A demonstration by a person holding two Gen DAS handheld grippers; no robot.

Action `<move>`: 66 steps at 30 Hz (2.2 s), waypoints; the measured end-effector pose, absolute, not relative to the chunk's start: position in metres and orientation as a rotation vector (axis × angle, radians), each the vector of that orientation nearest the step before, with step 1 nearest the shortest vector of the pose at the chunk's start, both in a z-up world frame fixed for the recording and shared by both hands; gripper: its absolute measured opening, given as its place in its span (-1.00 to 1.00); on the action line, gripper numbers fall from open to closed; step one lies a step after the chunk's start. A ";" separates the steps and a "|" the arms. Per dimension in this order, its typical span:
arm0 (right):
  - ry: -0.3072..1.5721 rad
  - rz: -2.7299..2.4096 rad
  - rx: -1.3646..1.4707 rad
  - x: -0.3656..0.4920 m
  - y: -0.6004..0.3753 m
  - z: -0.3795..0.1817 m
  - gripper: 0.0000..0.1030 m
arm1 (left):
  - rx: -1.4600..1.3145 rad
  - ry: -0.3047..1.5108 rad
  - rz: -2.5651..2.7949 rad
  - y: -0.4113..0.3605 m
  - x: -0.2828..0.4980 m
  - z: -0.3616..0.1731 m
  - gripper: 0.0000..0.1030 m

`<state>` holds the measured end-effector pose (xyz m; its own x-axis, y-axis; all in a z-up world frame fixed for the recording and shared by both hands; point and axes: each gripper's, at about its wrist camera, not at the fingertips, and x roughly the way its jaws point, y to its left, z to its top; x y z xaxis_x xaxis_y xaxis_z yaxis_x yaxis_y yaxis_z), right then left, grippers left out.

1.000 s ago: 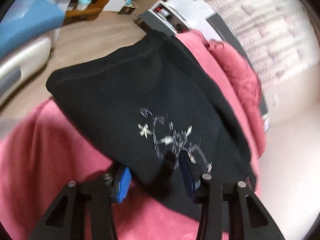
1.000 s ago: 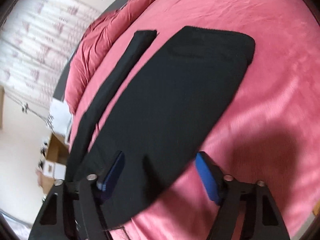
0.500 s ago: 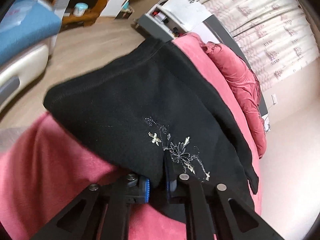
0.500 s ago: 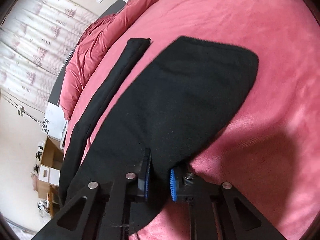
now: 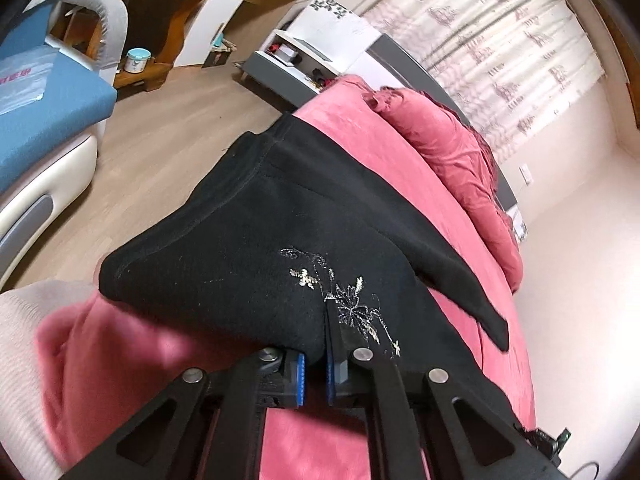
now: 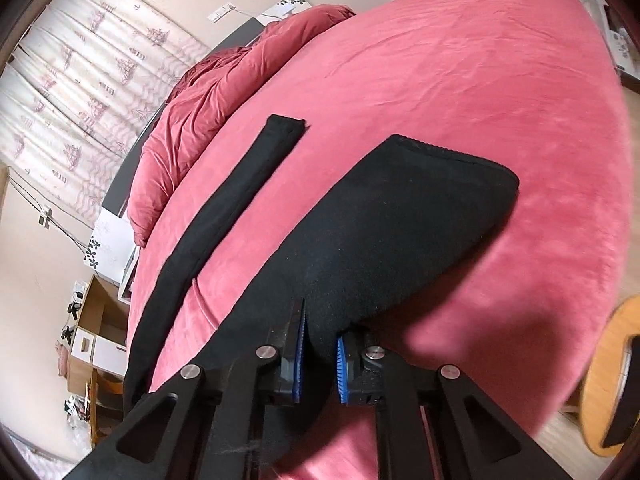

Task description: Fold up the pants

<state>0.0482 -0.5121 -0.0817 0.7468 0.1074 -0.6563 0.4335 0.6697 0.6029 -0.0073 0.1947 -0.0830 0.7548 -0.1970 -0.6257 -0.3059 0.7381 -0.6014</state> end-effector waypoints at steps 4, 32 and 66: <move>0.746 -0.204 0.847 0.025 -0.518 -0.087 -0.76 | -0.747 0.761 0.065 0.194 -0.033 -0.082 -0.87; 0.736 -0.295 0.643 0.060 -0.545 -0.045 -0.17 | -0.902 0.781 -0.162 0.133 -0.007 -0.049 -0.29; 0.756 -0.228 0.948 0.379 -0.583 -0.107 -0.77 | -1.169 0.944 -0.118 0.041 0.178 -0.155 -0.62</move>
